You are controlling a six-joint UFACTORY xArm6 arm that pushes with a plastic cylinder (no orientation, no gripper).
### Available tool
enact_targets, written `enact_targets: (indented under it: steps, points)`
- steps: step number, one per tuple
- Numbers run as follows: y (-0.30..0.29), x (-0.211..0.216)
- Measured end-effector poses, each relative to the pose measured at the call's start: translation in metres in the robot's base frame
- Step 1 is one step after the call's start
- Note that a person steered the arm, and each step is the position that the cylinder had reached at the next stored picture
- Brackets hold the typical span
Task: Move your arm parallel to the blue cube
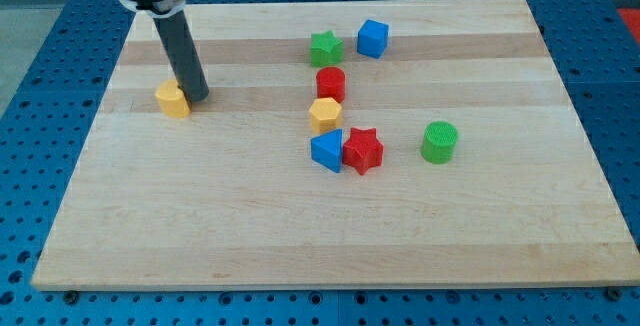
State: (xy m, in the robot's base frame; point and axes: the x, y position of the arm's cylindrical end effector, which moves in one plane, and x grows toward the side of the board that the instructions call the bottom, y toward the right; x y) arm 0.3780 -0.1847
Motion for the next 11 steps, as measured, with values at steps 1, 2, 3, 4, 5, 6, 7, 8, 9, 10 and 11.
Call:
enact_targets:
  steps: [1, 2, 3, 4, 5, 6, 7, 8, 9, 10, 11]
  points:
    - [-0.010, 0.000]
    - [-0.016, 0.000]
    - [-0.016, 0.000]
    - [0.019, -0.003]
    - [0.047, -0.047]
    - [0.073, -0.122]
    - [0.095, -0.185]
    - [0.107, -0.186]
    - [0.235, -0.157]
    - [0.312, -0.115]
    - [0.315, -0.115]
